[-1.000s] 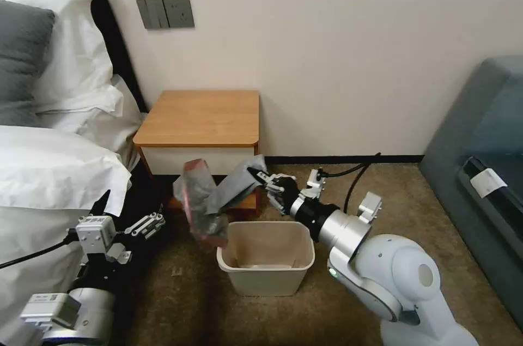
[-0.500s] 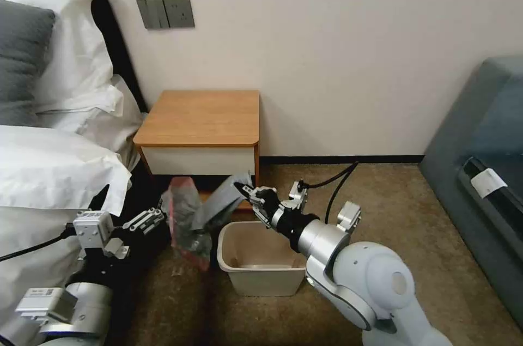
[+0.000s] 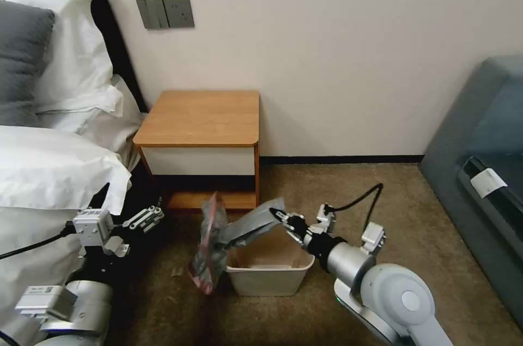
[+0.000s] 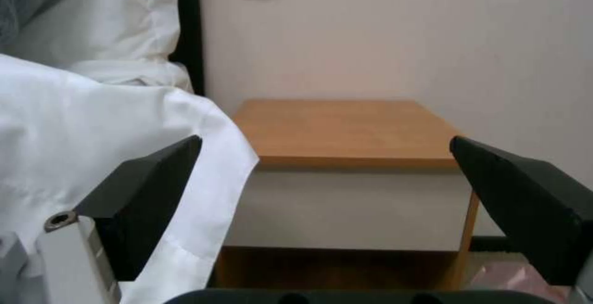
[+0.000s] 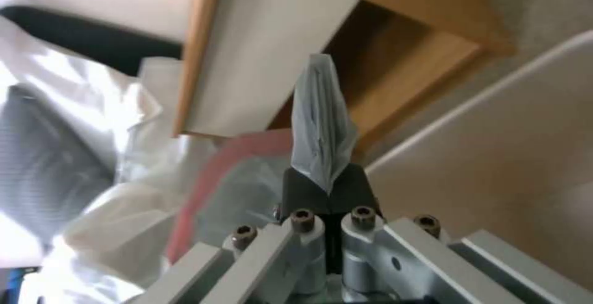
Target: Pick up the garbage bag from the table and place it over the trash can.
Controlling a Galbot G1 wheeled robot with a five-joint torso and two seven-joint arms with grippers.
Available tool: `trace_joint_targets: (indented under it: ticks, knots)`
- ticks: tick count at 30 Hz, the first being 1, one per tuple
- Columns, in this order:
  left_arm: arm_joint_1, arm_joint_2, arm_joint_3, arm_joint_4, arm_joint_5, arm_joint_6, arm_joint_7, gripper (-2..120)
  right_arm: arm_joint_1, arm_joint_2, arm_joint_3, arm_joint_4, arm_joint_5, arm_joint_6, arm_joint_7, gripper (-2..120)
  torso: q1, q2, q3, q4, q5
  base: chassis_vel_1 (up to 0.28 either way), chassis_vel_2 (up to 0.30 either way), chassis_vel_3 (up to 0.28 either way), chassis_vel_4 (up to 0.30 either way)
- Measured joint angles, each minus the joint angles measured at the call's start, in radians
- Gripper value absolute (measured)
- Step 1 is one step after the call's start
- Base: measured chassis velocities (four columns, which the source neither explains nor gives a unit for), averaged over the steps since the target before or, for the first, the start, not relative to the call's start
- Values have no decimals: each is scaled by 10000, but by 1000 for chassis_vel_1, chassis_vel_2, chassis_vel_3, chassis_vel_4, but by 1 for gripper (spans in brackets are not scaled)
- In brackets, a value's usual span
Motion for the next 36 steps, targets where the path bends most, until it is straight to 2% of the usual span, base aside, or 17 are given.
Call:
trace_joint_targets:
  ticks: [15, 18, 30, 32, 35, 36]
  knots:
    - [-515, 305, 161, 205, -226, -109, -125, 100, -21, -477, -103, -752, -207, -297, 842, 0, 0, 0, 0, -1, -2, 0, 0, 0, 0]
    - [-589, 438, 171, 271, -365, -102, -170, 100, 276, -438, -218, -987, 36, -433, 1498, 0, 0, 0, 0, 2, -2, 0, 0, 0, 0]
    - [-806, 572, 273, 556, -450, -93, -185, 100, 670, -181, -329, -1598, -22, -706, 1806, 0, 1, 0, 0, 1, -1, 0, 0, 0, 0]
    - [-815, 572, 284, 569, -450, -93, -185, 100, 673, -161, -320, -1596, -22, -744, 1813, 3, 1, 0, 1, 1, -2, 0, 0, 0, 0]
    - [-845, 561, 310, 615, -450, -93, -185, 100, 669, -100, -273, -1506, 38, -794, 1962, 17, 1, 0, 1, 1, -1, 0, 0, 0, 0]
    - [-845, 561, 310, 615, -450, -93, -185, 100, 669, -100, -273, -1506, 38, -794, 1962, 17, 1, 0, 1, 1, -1, 0, 0, 0, 0]
